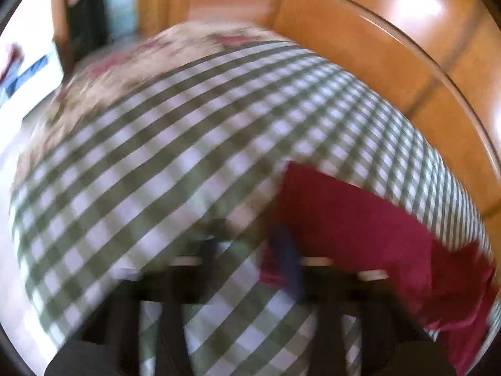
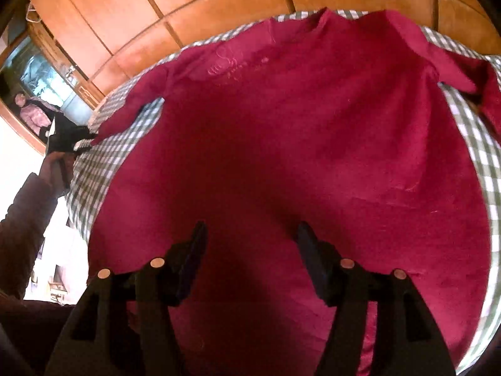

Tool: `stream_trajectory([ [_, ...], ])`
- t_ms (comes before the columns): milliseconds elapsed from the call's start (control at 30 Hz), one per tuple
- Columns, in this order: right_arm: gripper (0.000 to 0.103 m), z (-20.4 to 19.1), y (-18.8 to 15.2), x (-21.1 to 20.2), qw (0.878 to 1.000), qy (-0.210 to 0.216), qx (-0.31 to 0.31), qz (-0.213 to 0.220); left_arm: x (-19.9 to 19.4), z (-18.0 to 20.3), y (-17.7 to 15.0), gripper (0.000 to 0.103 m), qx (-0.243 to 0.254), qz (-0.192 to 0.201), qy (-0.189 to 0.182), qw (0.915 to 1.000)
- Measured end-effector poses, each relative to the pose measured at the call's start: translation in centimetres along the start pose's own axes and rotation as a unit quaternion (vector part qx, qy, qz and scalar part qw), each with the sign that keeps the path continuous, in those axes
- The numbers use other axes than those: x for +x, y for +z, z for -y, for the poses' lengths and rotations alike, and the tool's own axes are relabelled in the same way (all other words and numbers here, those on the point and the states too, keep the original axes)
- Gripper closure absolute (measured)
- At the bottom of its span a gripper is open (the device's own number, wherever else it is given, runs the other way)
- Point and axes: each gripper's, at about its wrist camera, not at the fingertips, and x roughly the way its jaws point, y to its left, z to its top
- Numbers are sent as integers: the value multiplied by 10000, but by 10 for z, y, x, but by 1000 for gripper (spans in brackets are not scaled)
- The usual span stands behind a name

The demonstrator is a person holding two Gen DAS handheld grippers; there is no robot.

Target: Fold small clothes

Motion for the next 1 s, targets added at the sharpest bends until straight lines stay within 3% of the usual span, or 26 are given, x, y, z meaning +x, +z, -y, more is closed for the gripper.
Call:
stream_trajectory([
  [67, 41, 6, 2, 6, 10000, 9, 88, -24, -11, 5, 4, 103, 68, 251, 151, 9995],
  [100, 41, 12, 3, 4, 10000, 17, 91, -26, -26, 3, 11, 103, 66, 607, 215, 9979],
  [200, 40, 15, 6, 5, 10000, 12, 76, -15, -70, -15, 33, 103, -253, 1503, 527, 9869],
  [267, 39, 16, 3, 6, 10000, -15, 20, 20, -82, -21, 40, 103, -268, 1721, 772, 9817],
  [300, 37, 16, 3, 6, 10000, -34, -13, 37, -81, -24, 42, 103, -191, 1723, 967, 9801],
  [400, 32, 13, 2, 8, 9999, -95, -63, 91, -51, -24, 38, 103, 137, 1211, 1318, 9837],
  [500, 29, 8, 2, 10, 9996, -191, -183, 54, -35, -16, 23, 102, 70, 859, 1287, 9879],
  [533, 29, 9, 2, 10, 9996, -195, -195, 45, -37, -13, 17, 98, -39, 779, 1193, 9898],
  [600, 29, 11, 2, 9, 9997, -164, -155, 55, -44, -2, 6, 57, -140, 736, 1024, 9919],
  [633, 29, 12, 3, 8, 9998, -133, -126, 62, -55, 8, -5, 51, -141, 846, 847, 9927],
  [700, 31, 15, 5, 3, 9999, -95, -90, 61, -81, 31, -27, 48, 40, 1040, 201, 9944],
  [800, 31, 37, 14, -22, 9972, -461, 303, 510, -106, 73, -68, 48, 607, 721, -828, 9921],
  [867, 31, 67, 16, -43, 9908, -837, 719, 785, -120, 106, -107, 48, 1202, 385, -1565, 9796],
  [1000, 31, 113, 2, -68, 9769, -1698, 1023, 799, -143, 151, -177, 48, 2026, -6, -2429, 9487],
])
